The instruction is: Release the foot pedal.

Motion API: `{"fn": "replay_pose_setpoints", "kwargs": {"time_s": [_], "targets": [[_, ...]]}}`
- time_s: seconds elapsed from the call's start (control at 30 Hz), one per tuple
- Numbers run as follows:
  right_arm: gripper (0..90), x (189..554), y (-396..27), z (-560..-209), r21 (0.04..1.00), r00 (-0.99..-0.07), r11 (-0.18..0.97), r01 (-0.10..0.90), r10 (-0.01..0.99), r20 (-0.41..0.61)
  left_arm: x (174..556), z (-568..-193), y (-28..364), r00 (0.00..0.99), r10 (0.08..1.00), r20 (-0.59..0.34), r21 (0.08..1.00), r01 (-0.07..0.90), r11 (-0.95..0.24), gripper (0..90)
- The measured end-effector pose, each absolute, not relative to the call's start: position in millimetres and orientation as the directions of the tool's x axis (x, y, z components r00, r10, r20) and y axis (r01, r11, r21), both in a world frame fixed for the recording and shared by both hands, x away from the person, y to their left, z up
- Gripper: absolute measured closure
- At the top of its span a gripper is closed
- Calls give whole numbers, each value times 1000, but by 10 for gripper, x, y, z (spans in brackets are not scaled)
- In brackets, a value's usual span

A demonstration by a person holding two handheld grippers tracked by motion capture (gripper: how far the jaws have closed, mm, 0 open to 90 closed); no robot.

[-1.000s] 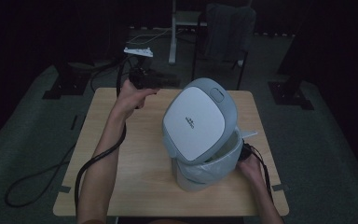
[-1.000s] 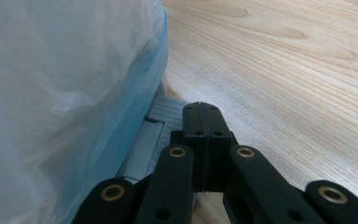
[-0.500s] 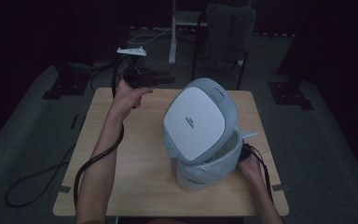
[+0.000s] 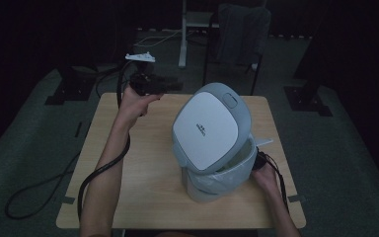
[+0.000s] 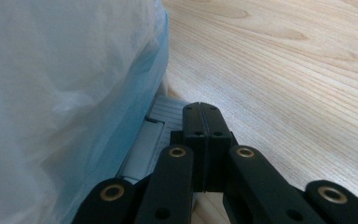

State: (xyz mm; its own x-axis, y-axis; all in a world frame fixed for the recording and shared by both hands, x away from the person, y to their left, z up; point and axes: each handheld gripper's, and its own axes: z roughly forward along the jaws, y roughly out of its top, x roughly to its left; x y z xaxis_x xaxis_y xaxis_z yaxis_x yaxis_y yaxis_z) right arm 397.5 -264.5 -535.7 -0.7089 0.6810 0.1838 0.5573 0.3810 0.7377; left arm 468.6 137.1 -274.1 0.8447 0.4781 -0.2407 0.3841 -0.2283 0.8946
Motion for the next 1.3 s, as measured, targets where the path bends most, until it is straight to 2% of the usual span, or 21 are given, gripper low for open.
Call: {"fn": "replay_pose_setpoints", "kwargs": {"time_s": [0.63, 0.93, 1.3], "targets": [[900, 3942, -2679, -5288, 759, -706, 371, 534, 689, 160, 4680, -2787, 1422, 833, 500, -237, 890, 392, -233, 555], [900, 3916, -2920, -5156, 803, -622, 300, 514, 775, 109, 4669, -2808, 1509, 823, 515, -239, 892, 396, -219, 554], [900, 3958, -3087, -5257, 774, -469, 237, 587, 879, 86, 4586, -2838, 1615, 814, 543, -207, 900, 376, -219, 540]]}}
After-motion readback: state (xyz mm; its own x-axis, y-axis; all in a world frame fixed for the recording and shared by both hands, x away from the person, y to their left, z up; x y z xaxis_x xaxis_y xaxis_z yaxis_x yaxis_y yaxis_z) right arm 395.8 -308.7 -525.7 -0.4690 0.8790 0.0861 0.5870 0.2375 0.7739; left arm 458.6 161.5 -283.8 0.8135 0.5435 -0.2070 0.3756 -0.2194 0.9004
